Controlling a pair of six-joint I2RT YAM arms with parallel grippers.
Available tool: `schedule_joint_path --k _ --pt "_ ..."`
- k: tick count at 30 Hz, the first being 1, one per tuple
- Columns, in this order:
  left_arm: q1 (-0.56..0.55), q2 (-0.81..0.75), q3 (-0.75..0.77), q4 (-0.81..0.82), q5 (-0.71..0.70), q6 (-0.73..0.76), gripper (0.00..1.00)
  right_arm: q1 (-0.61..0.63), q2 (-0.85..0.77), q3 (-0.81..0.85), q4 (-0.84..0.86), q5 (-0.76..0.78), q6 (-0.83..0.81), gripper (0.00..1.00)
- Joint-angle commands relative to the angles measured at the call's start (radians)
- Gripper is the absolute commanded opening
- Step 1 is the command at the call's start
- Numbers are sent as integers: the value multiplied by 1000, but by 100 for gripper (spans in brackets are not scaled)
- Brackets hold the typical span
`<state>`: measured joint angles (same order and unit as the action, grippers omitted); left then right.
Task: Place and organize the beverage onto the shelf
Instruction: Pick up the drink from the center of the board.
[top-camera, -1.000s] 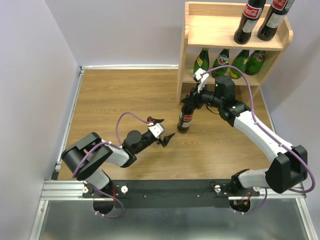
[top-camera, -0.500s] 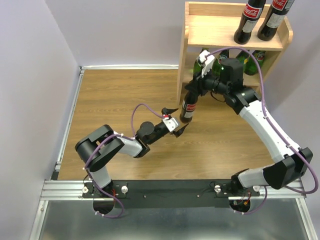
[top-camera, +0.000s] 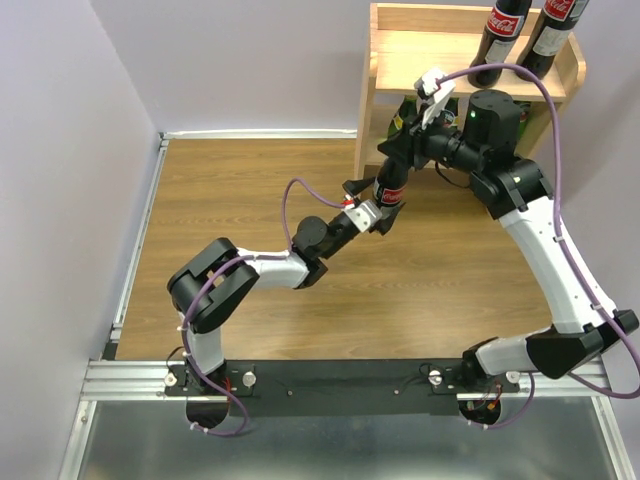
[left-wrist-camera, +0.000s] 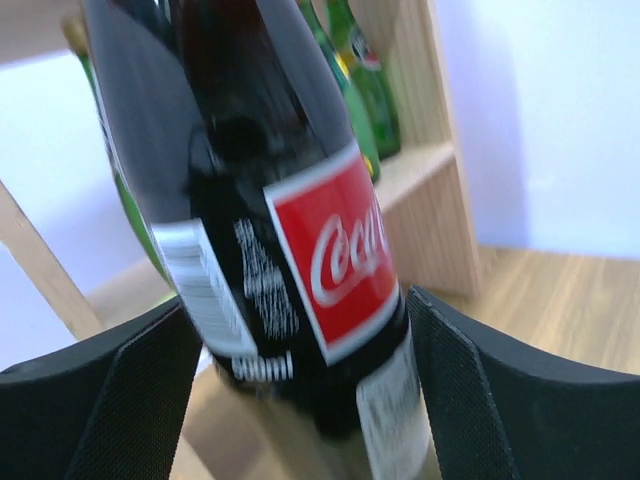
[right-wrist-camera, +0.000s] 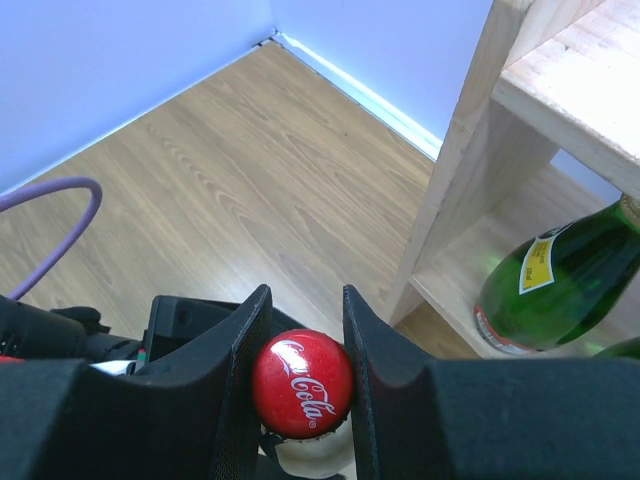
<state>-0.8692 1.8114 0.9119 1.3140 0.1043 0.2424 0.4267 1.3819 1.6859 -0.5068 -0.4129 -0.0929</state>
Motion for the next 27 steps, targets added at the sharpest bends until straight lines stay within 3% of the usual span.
schedule_joint_path --k 1,6,9,11,13,16,23,24,27 --pt "-10 22 76 165 -64 -5 83 4 -49 118 125 -30 33 1" --pt "-16 23 100 116 -51 -14 69 4 -52 141 120 -26 33 0" --pt "-17 22 105 102 -34 -23 51 4 -53 150 117 -20 32 0" --pt "-17 25 117 88 -25 -25 52 4 -52 155 117 -21 32 0" --pt "-21 28 136 56 -25 -26 62 4 -53 158 116 -21 32 1" --pt "-22 35 156 31 -21 -31 66 3 -53 156 117 -24 33 0" --pt "-27 52 200 -9 -8 -29 68 1 -60 155 116 -24 35 1" --pt "-27 57 203 -9 -6 -29 67 3 -60 156 116 -24 36 1" --pt "-30 57 208 1 9 -28 51 0 -61 152 117 -29 36 0"
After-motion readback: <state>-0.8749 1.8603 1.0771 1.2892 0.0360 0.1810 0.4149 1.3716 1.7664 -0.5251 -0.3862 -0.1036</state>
